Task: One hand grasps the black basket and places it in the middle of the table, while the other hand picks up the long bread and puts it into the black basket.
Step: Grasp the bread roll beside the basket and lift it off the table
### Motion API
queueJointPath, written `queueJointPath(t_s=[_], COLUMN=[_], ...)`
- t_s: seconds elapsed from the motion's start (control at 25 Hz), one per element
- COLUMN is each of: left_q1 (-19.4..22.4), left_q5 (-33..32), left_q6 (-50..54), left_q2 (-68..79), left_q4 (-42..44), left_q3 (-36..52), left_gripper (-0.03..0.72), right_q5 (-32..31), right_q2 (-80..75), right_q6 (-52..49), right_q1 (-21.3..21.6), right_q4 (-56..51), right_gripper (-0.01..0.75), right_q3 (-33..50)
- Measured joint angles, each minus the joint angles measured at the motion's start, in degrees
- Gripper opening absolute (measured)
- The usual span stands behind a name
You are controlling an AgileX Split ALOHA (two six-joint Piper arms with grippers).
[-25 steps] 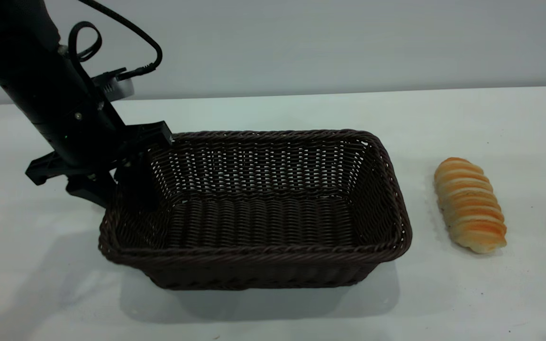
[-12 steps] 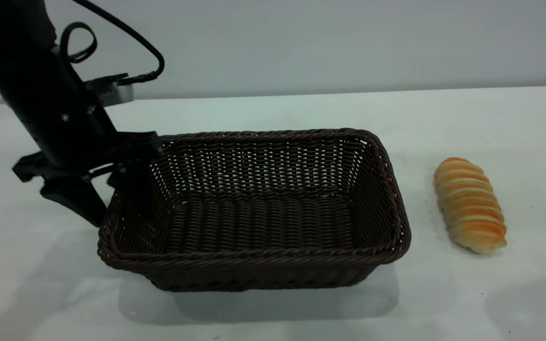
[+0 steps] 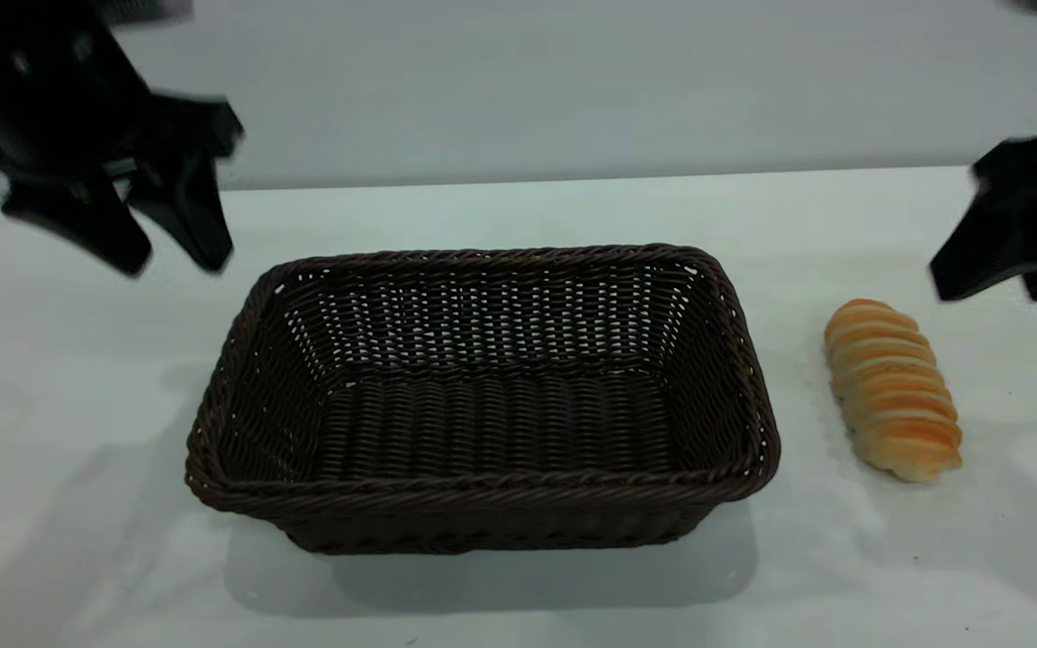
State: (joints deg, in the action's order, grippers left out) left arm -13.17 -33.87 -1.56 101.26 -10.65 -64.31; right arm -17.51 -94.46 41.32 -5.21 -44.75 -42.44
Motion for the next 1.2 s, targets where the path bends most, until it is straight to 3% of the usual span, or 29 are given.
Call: queueJointPath(t_s=[0.28, 0.76, 0.92, 1.08, 1.2], left_q1=[0.0, 0.0, 0.0, 0.0, 0.0], left_q5=[-2.0, -4.4, -5.0, -5.1, -5.1], left_q6=[0.1, 0.0, -0.1, -0.1, -0.2], left_q2=[-8.5, -19.7, -20.3, -20.3, -20.3], left_q4=[-0.7, -5.2, -5.3, -5.3, -5.3], left_q3=[0.1, 0.1, 0.1, 0.2, 0.2], left_gripper=[0.552, 0.552, 0.552, 0.552, 0.552], right_q5=[3.2, 3.4, 3.4, 1.6, -1.0], right_q2=[-15.7, -28.2, -28.9, -28.9, -28.0], right_q6=[2.8, 2.9, 2.9, 2.8, 2.0], right_q1=[0.0, 0.1, 0.8, 2.3, 4.3], right_q4=[0.0, -0.2, -0.2, 1.2, 4.2], right_gripper=[0.575, 0.560, 0.391, 0.098, 0.043], right_q3=[-7.3, -16.3, -16.6, -16.6, -16.6])
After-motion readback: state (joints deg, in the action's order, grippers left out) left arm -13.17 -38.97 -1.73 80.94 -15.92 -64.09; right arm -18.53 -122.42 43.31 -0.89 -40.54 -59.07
